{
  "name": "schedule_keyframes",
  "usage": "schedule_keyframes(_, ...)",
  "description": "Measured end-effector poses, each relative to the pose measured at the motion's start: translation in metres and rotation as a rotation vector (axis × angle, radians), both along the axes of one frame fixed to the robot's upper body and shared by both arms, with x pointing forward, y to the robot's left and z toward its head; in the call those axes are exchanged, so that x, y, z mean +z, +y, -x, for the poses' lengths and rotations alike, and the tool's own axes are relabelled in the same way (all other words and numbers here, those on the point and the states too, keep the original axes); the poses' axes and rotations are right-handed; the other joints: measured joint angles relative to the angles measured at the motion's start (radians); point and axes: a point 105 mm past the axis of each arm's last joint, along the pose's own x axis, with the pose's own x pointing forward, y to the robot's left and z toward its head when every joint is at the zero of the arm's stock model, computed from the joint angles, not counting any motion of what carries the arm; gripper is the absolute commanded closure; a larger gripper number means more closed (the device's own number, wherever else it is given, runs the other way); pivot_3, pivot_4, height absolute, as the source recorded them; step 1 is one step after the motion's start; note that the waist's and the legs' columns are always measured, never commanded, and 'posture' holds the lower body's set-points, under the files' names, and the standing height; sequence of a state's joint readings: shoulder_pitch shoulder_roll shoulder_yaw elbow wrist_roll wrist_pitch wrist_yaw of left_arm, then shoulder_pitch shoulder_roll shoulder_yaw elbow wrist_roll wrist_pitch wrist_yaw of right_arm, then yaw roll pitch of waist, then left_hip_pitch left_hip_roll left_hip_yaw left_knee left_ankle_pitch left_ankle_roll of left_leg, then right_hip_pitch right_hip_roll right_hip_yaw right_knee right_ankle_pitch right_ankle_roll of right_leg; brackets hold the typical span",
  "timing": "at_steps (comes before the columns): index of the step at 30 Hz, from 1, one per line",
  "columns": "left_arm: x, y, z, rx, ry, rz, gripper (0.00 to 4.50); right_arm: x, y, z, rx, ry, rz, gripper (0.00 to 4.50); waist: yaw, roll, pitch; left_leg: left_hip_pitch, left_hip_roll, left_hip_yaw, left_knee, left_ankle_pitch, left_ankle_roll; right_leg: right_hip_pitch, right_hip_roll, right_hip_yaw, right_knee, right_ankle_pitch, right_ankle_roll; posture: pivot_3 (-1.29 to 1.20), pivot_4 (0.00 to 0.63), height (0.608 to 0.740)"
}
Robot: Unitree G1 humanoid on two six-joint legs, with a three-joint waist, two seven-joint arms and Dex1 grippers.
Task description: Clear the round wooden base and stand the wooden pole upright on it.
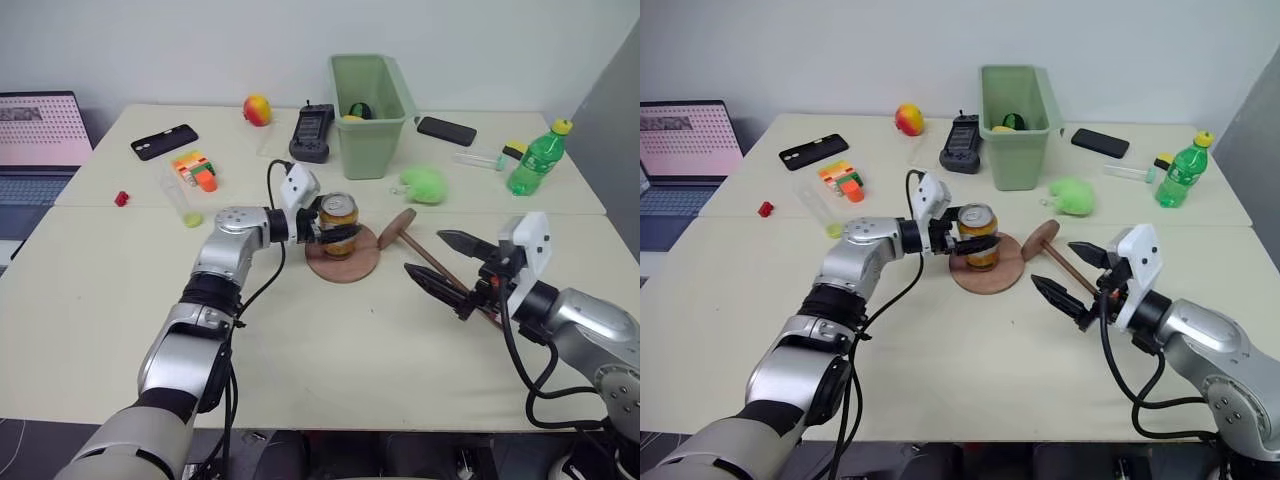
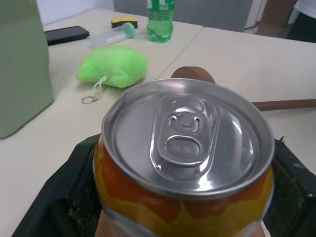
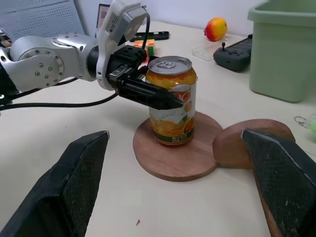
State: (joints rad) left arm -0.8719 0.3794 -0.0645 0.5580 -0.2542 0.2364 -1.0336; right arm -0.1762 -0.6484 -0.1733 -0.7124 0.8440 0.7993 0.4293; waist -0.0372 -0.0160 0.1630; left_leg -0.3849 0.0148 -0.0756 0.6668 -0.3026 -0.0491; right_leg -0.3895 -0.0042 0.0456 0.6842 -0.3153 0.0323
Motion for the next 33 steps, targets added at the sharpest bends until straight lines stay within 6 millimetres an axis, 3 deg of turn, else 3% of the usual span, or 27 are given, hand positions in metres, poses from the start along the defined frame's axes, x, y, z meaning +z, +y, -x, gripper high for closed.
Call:
schedule_keyframes(2, 0.016, 0.015, 0.003, 0.052, -0.015, 0.037, 0.9, 0.004, 0.002, -0.001, 0.016, -0.007, -0.007, 0.0, -0.002, 0.0, 0.0, 0.0, 0.001, -0.001, 0.0, 0.002, -0.003, 0.0, 0.0, -0.001, 0.0, 0.0, 0.0, 0.0, 0.15, 0.74)
schedule_keyframes(3, 0.03, 0.033, 0.011, 0.117, -0.034, 0.071, 0.9, 0.008, 0.006, -0.003, 0.039, -0.01, -0.014, 0.0, -0.006, 0.0, 0.0, 0.0, 0.006, -0.001, 0.0, 0.002, -0.004, 0.0, -0.003, -0.001, 0.0, 0.0, 0.0, 0.0, 0.15, 0.74)
schedule_keyframes(4, 0.035, 0.04, 0.014, 0.137, -0.043, 0.079, 0.9, 0.008, 0.006, -0.003, 0.047, -0.009, -0.015, 0.0, -0.007, 0.0, 0.0, 0.0, 0.009, 0.0, 0.0, 0.002, -0.004, 0.0, -0.003, -0.001, -0.001, 0.0, 0.0, 0.0, 0.15, 0.74)
schedule_keyframes(8, 0.049, 0.097, 0.042, 0.391, -0.054, 0.175, 0.9, 0.013, 0.021, -0.005, 0.158, 0.001, -0.023, 0.0, -0.017, 0.001, 0.0, 0.001, 0.01, -0.001, -0.001, 0.002, -0.004, 0.001, -0.003, -0.001, -0.001, 0.0, 0.0, 0.0, 0.15, 0.74)
schedule_keyframes(11, 0.039, 0.139, 0.059, 0.631, -0.043, 0.218, 0.9, 0.017, 0.032, -0.005, 0.241, 0.004, -0.028, 0.0, -0.01, 0.0, 0.0, 0.001, 0.01, -0.001, 0.0, 0.002, -0.004, 0.001, -0.003, -0.001, 0.0, 0.0, 0.0, 0.0, 0.15, 0.74)
schedule_keyframes(13, 0.018, 0.184, 0.073, 0.879, -0.027, 0.218, 0.9, 0.023, 0.043, -0.004, 0.321, -0.004, -0.038, 0.0, -0.005, 0.0, 0.0, 0.002, 0.01, -0.001, 0.0, 0.001, -0.002, 0.001, -0.003, -0.001, 0.001, 0.0, 0.0, 0.0, 0.15, 0.74)
schedule_keyframes(16, 0.002, 0.23, 0.089, 1.122, -0.02, 0.239, 0.9, 0.025, 0.049, -0.005, 0.366, 0.0, -0.038, 0.0, 0.008, -0.002, 0.0, 0.001, 0.011, -0.002, 0.0, 0.001, -0.002, 0.001, -0.003, -0.002, 0.0, 0.0, 0.0, 0.0, 0.15, 0.74)
schedule_keyframes(20, -0.01, 0.297, 0.097, 1.412, -0.061, 0.244, 0.9, 0.024, 0.059, -0.006, 0.427, 0.013, -0.032, 0.0, 0.028, -0.004, -0.001, 0.001, 0.009, -0.004, 0.0, 0.002, -0.003, 0.001, -0.004, -0.005, 0.0, 0.0, -0.001, 0.0, 0.15, 0.74)
schedule_keyframes(22, -0.015, 0.311, 0.098, 1.463, -0.06, 0.247, 0.9, 0.023, 0.059, -0.007, 0.431, 0.02, -0.032, 0.0, 0.038, -0.004, -0.001, 0.0, 0.008, -0.004, 0.0, 0.002, -0.003, 0.002, -0.005, -0.006, -0.001, 0.0, -0.001, 0.0, 0.15, 0.74)
schedule_keyframes(24, -0.019, 0.316, 0.085, 1.449, -0.045, 0.247, 0.9, 0.024, 0.061, -0.009, 0.435, 0.021, -0.042, 0.0, 0.049, -0.005, -0.002, -0.001, 0.004, -0.004, 0.001, 0.003, -0.005, 0.002, -0.008, -0.008, -0.001, 0.0, -0.001, 0.0, 0.15, 0.74)
schedule_keyframes(26, -0.019, 0.317, 0.057, 1.421, -0.032, 0.279, 0.9, 0.025, 0.062, -0.009, 0.436, 0.018, -0.043, 0.0, 0.061, -0.008, -0.002, -0.001, -0.002, -0.005, 0.002, 0.003, -0.005, 0.002, -0.01, -0.011, 0.001, 0.0, -0.001, 0.0, 0.15, 0.74)
schedule_keyframes(33, -0.004, 0.313, 0.017, 1.373, -0.051, 0.282, 0.9, 0.024, 0.063, -0.01, 0.421, 0.025, -0.041, 0.0, 0.033, -0.011, -0.003, -0.007, -0.006, -0.005, 0.005, 0.005, -0.009, -0.001, -0.013, -0.01, -0.002, 0.001, 0.0, 0.0, 0.15, 0.74)
